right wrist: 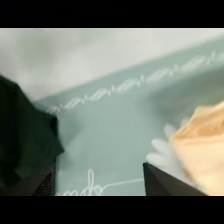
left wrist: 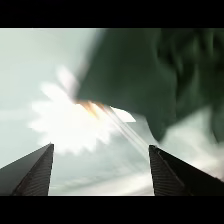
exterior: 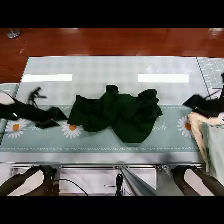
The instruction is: Fold the shirts.
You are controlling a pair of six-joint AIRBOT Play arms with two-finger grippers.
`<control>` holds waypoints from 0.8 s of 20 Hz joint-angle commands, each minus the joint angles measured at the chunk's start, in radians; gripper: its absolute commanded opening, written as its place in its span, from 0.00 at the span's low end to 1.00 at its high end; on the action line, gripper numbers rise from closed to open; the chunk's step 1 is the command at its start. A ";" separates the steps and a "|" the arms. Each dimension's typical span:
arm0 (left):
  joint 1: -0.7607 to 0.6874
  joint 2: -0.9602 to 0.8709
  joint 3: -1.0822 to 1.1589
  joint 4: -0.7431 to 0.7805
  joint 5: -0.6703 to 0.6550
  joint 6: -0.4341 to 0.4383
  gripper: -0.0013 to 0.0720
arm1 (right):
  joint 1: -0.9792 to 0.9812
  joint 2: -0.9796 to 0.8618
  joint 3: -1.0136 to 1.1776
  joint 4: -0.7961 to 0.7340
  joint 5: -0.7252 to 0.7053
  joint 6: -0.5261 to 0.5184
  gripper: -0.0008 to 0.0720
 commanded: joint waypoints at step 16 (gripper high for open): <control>-0.560 -0.103 -0.165 -0.569 0.711 0.106 0.10 | -0.067 0.058 -0.360 0.269 0.023 -0.180 0.88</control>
